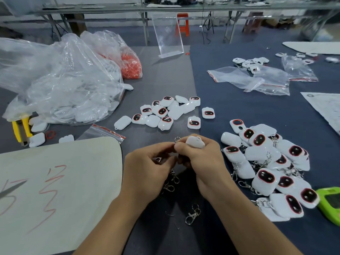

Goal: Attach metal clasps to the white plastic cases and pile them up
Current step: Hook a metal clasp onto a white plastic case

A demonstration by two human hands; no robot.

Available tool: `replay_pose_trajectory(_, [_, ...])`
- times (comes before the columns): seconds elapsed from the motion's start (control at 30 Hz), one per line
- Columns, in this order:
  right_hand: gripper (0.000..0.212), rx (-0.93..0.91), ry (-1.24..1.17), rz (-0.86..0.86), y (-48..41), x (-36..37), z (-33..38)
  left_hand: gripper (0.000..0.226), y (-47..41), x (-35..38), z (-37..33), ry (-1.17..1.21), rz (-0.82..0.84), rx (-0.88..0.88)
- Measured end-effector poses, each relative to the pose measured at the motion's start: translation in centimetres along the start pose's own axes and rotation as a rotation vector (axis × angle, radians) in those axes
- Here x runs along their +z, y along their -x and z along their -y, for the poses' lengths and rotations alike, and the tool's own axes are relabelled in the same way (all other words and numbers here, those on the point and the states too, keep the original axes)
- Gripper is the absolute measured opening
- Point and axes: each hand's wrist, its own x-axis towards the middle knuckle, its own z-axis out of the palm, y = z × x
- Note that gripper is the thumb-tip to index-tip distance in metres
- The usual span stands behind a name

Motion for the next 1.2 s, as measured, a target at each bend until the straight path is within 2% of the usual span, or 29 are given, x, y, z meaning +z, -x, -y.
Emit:
replay_pose_trajectory(0.1, [0.021, 0.068, -0.115, 0.028, 0.0, 0.1, 0.0, 0.035, -0.2, 0.4, -0.2, 0.022, -0.025, -0.007])
replay_pose_trajectory(0.2, [0.02, 0.124, -0.141, 0.032, 0.3, 0.2, 0.0, 0.026, 0.0, 0.4, 0.0, 0.044, -0.097, -0.068])
replay_pose_trajectory(0.33, [0.023, 0.142, -0.212, 0.0, 0.1, 0.5, 0.0, 0.013, -0.2, 0.2, 0.2, 0.063, -0.129, -0.11])
replay_pose_trajectory(0.4, [0.022, 0.131, -0.238, -0.02, -0.1, 0.4, -0.1, 0.014, -0.5, 0.3, 0.4, 0.12, -0.131, -0.149])
replay_pose_trajectory(0.53, [0.011, 0.027, 0.004, -0.138, -0.5, -0.4, -0.3, 0.024, -0.8, 0.1, 0.9, 0.218, -0.182, -0.23])
replay_pose_trajectory(0.6, [0.022, -0.071, 0.183, -0.239, -0.7, -0.9, -0.3, 0.029, -1.0, -0.1, 1.1, 0.22, -0.202, -0.232])
replay_pose_trajectory(0.67, [0.025, -0.181, 0.306, -0.193, -0.5, -1.1, 0.0, 0.032, -1.0, -0.1, 1.1, 0.199, -0.198, -0.225])
replay_pose_trajectory(0.77, [0.016, -0.284, 0.445, -0.046, 0.0, -0.6, 0.1, 0.028, -0.8, -0.1, 0.6, 0.157, -0.186, -0.179])
replay_pose_trajectory(0.87, [0.016, -0.323, 0.531, -0.021, 0.4, -0.1, -0.1, 0.025, -0.5, -0.6, 0.4, 0.107, -0.176, -0.112])
replay_pose_trajectory(1.0, [0.021, -0.319, 0.513, -0.011, 0.4, -0.2, -0.1, 0.025, -0.2, -0.7, 0.2, 0.092, -0.143, -0.088])
replay_pose_trajectory(1.2, [0.007, -0.16, 0.207, 0.033, -0.2, -0.3, -0.3, 0.023, -0.6, -0.2, 0.6, 0.191, -0.127, -0.154])
